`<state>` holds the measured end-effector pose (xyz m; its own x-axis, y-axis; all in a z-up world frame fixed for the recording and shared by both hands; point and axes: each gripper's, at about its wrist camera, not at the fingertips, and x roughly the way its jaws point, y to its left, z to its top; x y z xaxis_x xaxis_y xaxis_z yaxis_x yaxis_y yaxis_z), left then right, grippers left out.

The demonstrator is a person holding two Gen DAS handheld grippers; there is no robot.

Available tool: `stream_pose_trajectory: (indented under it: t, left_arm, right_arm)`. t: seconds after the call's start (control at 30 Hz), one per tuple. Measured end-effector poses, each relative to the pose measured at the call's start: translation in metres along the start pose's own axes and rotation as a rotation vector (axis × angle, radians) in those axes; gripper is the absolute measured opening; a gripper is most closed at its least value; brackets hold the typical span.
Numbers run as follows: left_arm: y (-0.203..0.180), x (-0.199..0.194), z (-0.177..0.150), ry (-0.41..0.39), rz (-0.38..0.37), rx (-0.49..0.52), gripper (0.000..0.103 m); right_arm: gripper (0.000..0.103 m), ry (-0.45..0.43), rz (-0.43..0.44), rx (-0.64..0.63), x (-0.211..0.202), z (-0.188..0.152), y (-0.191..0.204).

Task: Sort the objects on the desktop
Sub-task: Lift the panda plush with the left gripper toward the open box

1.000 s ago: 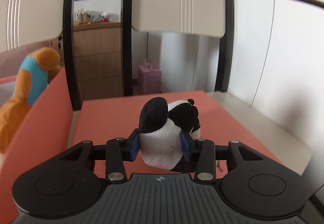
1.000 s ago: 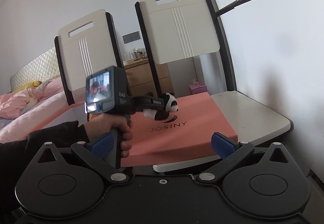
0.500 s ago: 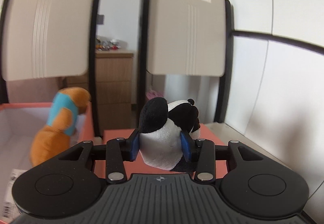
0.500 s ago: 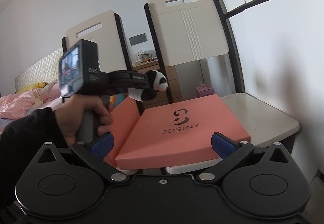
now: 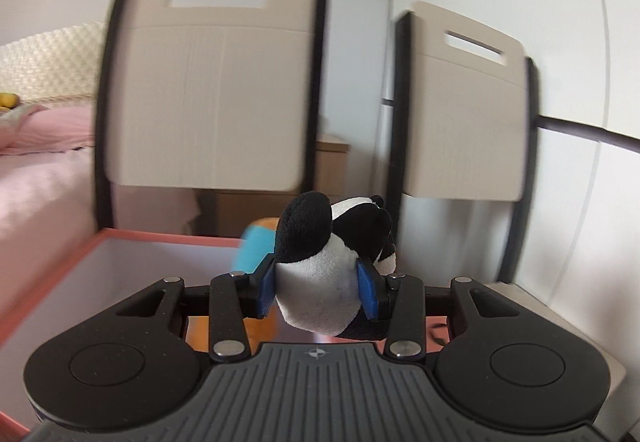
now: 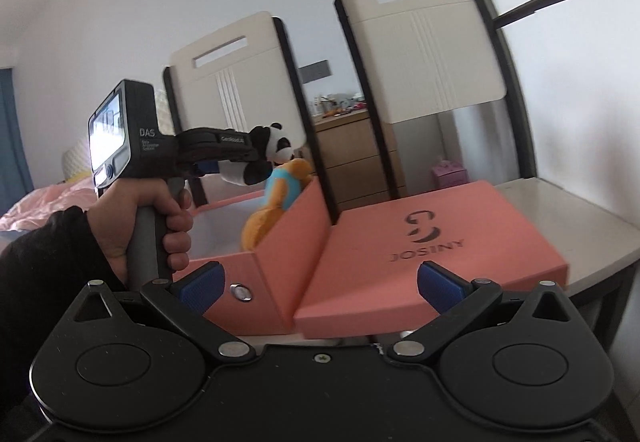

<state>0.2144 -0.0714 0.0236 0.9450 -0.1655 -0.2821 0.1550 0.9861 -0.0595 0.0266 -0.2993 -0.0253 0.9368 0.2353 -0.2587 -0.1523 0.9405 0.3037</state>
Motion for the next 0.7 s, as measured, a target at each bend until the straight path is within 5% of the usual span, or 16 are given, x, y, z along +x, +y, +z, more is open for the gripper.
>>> stream_pose_trajectory:
  t: [0.4,0.7]
  left_arm:
    - [0.085,0.003,-0.007,0.045,0.195,-0.062,0.046]
    - [0.115,0.005,-0.023,0.101,0.283,-0.082,0.046]
  right_arm:
    - [0.102,0.024,0.010,-0.015,0.008,-0.003,0.011]
    - [0.102,0.013,0.022,0.009,0.005,-0.003,0.007]
